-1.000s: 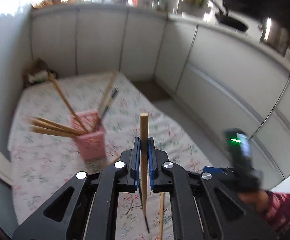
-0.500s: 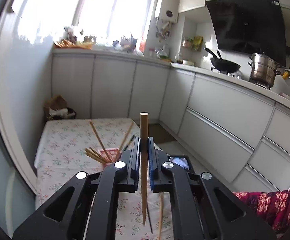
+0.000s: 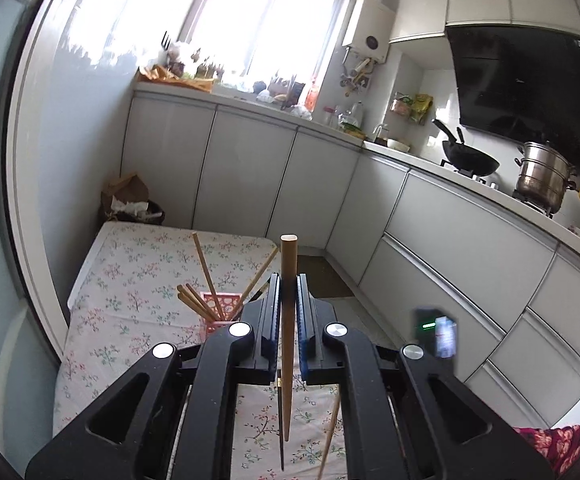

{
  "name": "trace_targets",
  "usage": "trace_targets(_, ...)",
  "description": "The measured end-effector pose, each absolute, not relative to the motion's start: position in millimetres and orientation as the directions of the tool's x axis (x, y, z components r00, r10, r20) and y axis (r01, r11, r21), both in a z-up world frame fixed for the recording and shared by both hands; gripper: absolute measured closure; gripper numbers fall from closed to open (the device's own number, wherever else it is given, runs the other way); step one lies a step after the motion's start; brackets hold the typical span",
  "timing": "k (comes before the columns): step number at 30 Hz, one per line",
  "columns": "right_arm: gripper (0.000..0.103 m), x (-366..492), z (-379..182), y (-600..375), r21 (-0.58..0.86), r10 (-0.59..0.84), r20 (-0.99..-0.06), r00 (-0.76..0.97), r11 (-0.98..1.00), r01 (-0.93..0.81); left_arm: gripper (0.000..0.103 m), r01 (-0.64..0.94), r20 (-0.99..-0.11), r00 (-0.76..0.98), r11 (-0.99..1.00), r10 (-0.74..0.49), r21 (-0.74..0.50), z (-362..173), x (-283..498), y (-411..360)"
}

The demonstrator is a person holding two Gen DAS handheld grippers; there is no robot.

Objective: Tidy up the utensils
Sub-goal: 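Carry the chopstick over the pink cup with the left tool while the right tool grasps another chopstick, then drop the chopstick into the pink cup with the left tool while the right tool carries another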

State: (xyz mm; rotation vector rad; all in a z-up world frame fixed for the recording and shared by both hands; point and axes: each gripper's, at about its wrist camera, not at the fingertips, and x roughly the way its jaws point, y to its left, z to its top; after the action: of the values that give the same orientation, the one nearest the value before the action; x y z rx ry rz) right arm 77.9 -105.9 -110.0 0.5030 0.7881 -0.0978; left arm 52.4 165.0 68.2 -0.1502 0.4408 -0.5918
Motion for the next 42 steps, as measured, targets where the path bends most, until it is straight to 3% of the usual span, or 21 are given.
trace_targets(9,0.095,63,-20,-119,0.452,0.121,-0.544,0.830,0.876,0.168,0.096,0.474,-0.363,0.758,0.840,-0.542,-0.265,80,82,151)
trace_targets(17,0.095,81,35,-122,0.427,0.106,-0.440,0.892,0.898,0.103,0.096,0.443,-0.313,0.812,0.870,-0.492,-0.217,105,134,125)
trace_targets(27,0.095,107,52,-113,0.356,0.092,-0.389,0.917,0.933,0.058,0.096,0.343,-0.290,0.888,0.934,-0.357,-0.102,91,205,92)
trace_targets(31,0.095,116,45,-108,0.365,0.109,-0.390,0.914,0.930,0.045,0.094,0.310,-0.322,0.892,0.948,-0.317,-0.073,67,224,85)
trace_targets(32,0.095,117,44,-106,0.366,0.111,-0.391,0.914,0.930,0.044,0.091,0.305,-0.334,0.892,0.951,-0.306,-0.057,57,226,83)
trace_targets(34,0.095,120,42,-103,0.366,0.115,-0.391,0.913,0.930,0.039,0.074,0.303,-0.367,0.878,0.950,-0.309,-0.075,40,227,89)
trace_targets(35,0.095,120,42,-100,0.365,0.116,-0.389,0.914,0.930,0.037,0.072,0.298,-0.365,0.878,0.950,-0.311,-0.093,37,224,95)
trace_targets(38,0.095,122,43,-95,0.360,0.118,-0.376,0.919,0.933,0.027,0.069,0.272,-0.321,0.895,0.949,-0.310,-0.158,40,203,120)
trace_targets(42,0.095,130,49,-82,0.341,0.110,-0.346,0.932,0.940,0.016,0.049,0.228,-0.224,0.933,0.946,-0.280,-0.230,59,164,155)
